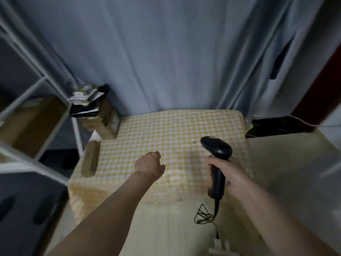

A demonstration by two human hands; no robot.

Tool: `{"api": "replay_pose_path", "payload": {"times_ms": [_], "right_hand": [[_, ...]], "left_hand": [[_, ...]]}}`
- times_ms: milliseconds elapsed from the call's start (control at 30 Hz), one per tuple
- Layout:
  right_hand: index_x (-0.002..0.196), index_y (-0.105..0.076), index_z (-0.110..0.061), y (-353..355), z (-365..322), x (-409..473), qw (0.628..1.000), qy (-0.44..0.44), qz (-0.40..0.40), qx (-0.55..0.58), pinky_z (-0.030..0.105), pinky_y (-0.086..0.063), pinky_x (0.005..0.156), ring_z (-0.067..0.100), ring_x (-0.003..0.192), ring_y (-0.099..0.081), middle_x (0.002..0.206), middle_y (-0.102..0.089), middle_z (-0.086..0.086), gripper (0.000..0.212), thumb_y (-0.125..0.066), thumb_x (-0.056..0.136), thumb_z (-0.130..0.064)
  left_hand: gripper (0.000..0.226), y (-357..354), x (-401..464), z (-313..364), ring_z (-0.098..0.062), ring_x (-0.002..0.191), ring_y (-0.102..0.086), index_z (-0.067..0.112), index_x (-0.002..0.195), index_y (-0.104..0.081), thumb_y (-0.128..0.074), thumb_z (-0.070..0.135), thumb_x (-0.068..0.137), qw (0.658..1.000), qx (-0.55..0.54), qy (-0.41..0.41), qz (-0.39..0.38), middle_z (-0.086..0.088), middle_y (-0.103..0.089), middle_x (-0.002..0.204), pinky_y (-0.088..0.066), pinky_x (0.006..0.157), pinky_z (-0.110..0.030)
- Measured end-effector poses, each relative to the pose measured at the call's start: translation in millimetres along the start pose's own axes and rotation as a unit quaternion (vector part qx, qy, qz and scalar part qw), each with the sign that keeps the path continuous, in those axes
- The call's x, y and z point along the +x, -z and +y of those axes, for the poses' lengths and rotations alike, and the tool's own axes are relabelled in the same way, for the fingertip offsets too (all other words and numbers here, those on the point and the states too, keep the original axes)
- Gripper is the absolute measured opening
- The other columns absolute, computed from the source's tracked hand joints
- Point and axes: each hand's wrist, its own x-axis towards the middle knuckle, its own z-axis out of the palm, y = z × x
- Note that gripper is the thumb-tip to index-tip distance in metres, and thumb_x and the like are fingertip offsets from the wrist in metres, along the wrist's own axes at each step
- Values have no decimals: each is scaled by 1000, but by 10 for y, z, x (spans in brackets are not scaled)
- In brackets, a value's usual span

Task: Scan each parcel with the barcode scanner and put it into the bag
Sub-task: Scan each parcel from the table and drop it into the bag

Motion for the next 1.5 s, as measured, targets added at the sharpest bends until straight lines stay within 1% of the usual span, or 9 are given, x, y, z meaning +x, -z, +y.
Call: {"api": "replay_pose_path", "payload": {"times_ms": [133, 233, 500, 833, 1000, 1233, 1367, 1433, 1500], "right_hand": [[76, -64, -4, -880, 203, -28, 998, -5, -45, -31, 40, -46, 68, 25, 63, -53, 69, -57, 13, 9, -69, 82, -8], [82, -64, -3, -1483, 320, -62, 997, -13, -64, -39, 37, -46, 65, 23, 61, -54, 67, -58, 11, 5, -67, 84, -6], [92, -64, -1, -2748, 531, -171, 988, -14, -132, -77, 34, -48, 64, 21, 60, -56, 69, -61, 10, 9, -67, 85, -6], [90, -64, 0, -3578, 609, 205, 974, -27, -178, -137, 31, -50, 60, 20, 60, -57, 70, -60, 11, 9, -68, 85, -6], [85, -66, 1, -3990, 583, 737, 966, -35, -191, -168, 36, -47, 63, 24, 64, -56, 71, -60, 14, 9, -69, 83, -7], [94, -67, 7, -4520, 377, 1671, 960, -62, -196, -191, 32, -46, 61, 21, 61, -55, 69, -59, 12, 17, -70, 82, -5], [80, -66, 0, -4895, 314, 2206, 958, -83, -184, -203, 30, -44, 58, 20, 55, -53, 60, -58, 9, 5, -70, 82, -3], [71, -63, -2, -5106, 337, 2427, 955, -96, -182, -214, 27, -42, 53, 18, 49, -51, 55, -56, 9, 12, -70, 81, -3], [71, -62, -3, -5314, 395, 2613, 954, -104, -179, -216, 26, -41, 50, 17, 43, -50, 56, -55, 10, 12, -70, 81, -2]], "left_hand": [[43, -56, -250, -1114, -20, 119, -56, 22, 132, -53, -56, 40, 93, 997, -28, 65, 4, -2, -56, 133, -46, 90, -29], [42, -67, -485, -1816, -22, 120, -55, 22, 130, -53, -57, 41, 93, 993, -47, 109, 5, -2, -56, 133, -45, 91, -30], [41, -52, -970, -3124, -22, 121, -54, 22, 130, -54, -56, 40, 93, 976, -84, 199, 22, -3, -55, 134, -45, 91, -30], [41, -232, -634, -3722, -21, 120, -54, 24, 132, -53, -55, 40, 93, 967, -113, 230, 2, -1, -54, 134, -45, 90, -29], [42, -174, -47, -4036, -20, 119, -56, 24, 131, -54, -57, 41, 93, 960, -142, 239, -16, -1, -54, 135, -45, 92, -30], [43, -97, 1090, -4400, -22, 119, -56, 21, 130, -55, -60, 39, 92, 945, -183, 266, -57, -3, -56, 134, -48, 95, -33], [42, -290, 1595, -4567, -23, 111, -60, 20, 130, -56, -60, 37, 91, 939, -181, 277, -97, -5, -58, 127, -50, 93, -33], [43, -423, 1764, -4656, -24, 112, -60, 19, 130, -55, -60, 37, 91, 935, -180, 282, -118, -6, -58, 127, -49, 93, -32], [45, -579, 1913, -4743, -24, 114, -58, 18, 130, -53, -60, 37, 91, 932, -179, 284, -137, -7, -58, 126, -48, 91, -32]]}}
